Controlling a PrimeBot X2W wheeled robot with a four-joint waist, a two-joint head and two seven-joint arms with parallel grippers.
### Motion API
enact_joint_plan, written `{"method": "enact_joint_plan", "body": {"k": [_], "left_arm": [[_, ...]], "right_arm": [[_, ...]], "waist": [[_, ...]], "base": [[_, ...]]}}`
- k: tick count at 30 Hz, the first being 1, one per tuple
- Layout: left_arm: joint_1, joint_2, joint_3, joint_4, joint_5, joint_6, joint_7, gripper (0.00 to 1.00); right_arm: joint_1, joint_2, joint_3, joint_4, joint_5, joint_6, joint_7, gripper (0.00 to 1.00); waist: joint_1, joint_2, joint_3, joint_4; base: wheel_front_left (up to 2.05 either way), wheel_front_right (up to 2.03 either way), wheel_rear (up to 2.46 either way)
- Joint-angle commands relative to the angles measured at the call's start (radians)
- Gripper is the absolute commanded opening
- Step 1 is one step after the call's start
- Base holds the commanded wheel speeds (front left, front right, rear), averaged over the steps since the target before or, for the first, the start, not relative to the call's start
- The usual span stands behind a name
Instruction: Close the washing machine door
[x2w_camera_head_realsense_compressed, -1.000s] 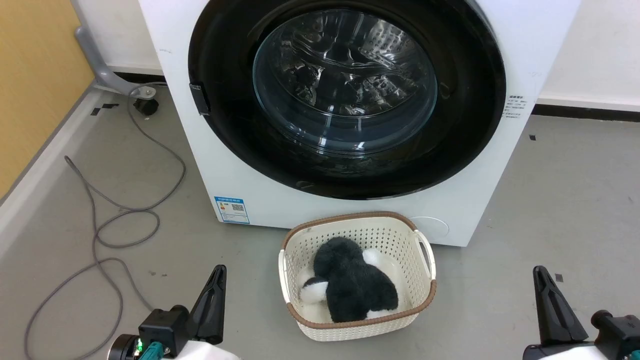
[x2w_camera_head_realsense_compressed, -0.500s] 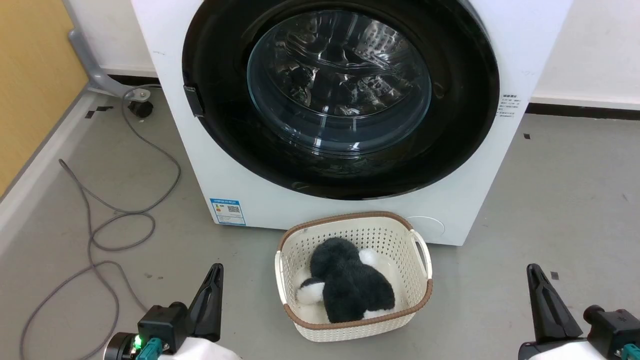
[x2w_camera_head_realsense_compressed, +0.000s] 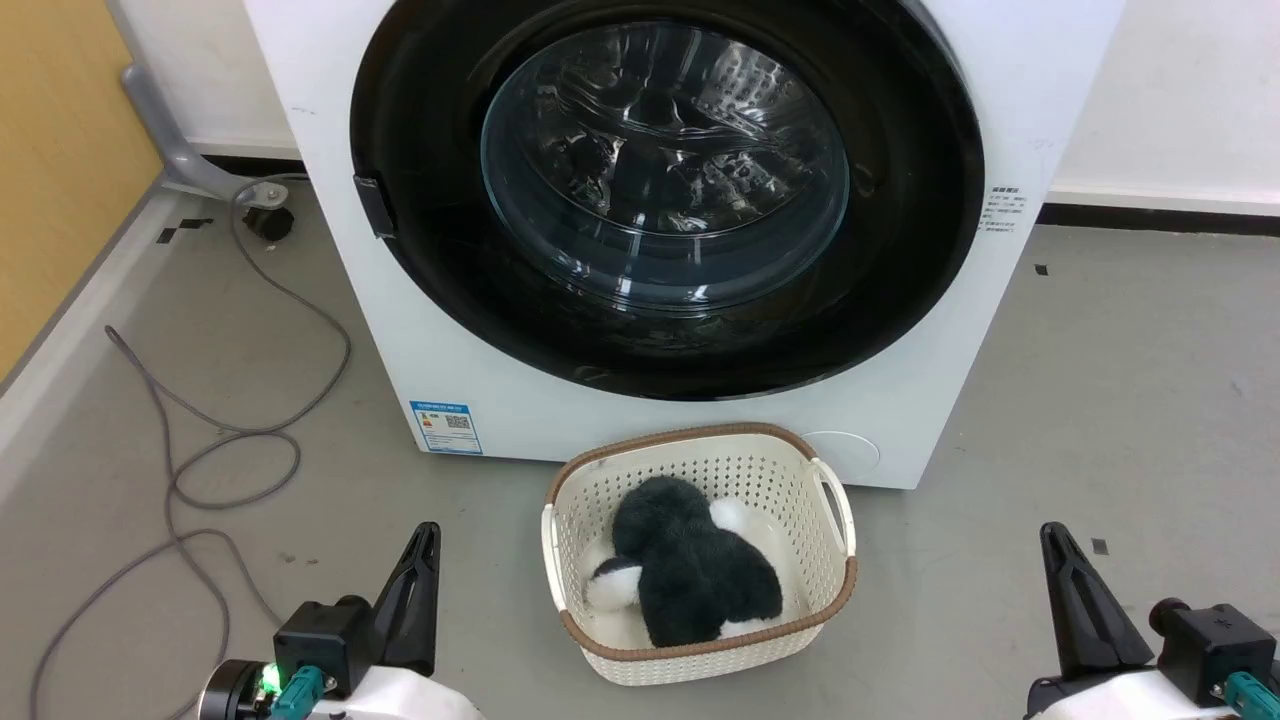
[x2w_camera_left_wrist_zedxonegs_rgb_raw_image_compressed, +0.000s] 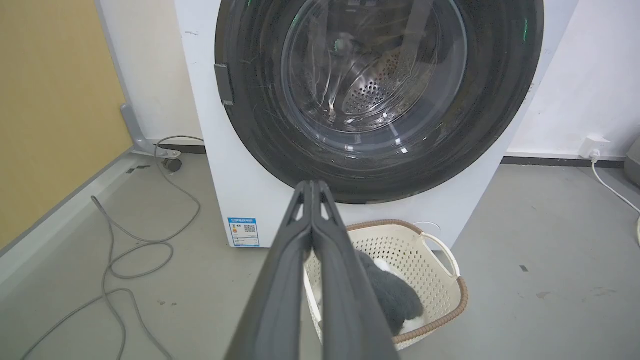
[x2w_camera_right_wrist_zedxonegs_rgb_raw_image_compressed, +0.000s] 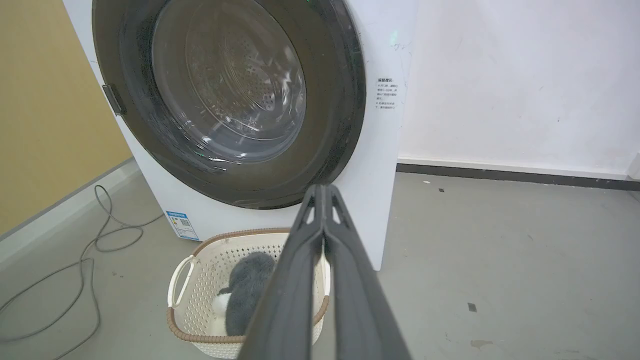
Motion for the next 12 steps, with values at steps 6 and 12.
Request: {"method": "enact_joint_plan", "body": {"k": [6, 12], "left_arm": [[-0.015, 0.000, 0.008, -0.011, 0.016, 0.009, 0.016, 0.00], [-0.017, 0.000, 0.012, -0.018, 0.024, 0.014, 0.028, 0.00]], "right_arm": [[-0.025, 0.006, 0.007, -0.007, -0.016, 0.000, 0.013, 0.00], [-0.031, 0.007, 0.011, -0.009, -0.025, 0.000, 0.025, 0.00]], "waist": [[-0.0001, -0.0001, -0.001, -0.005], [-0.0001, -0.0001, -0.002, -0.011]], "base": [[0.00, 0.00, 0.00], [0.00, 0.00, 0.00]]}}
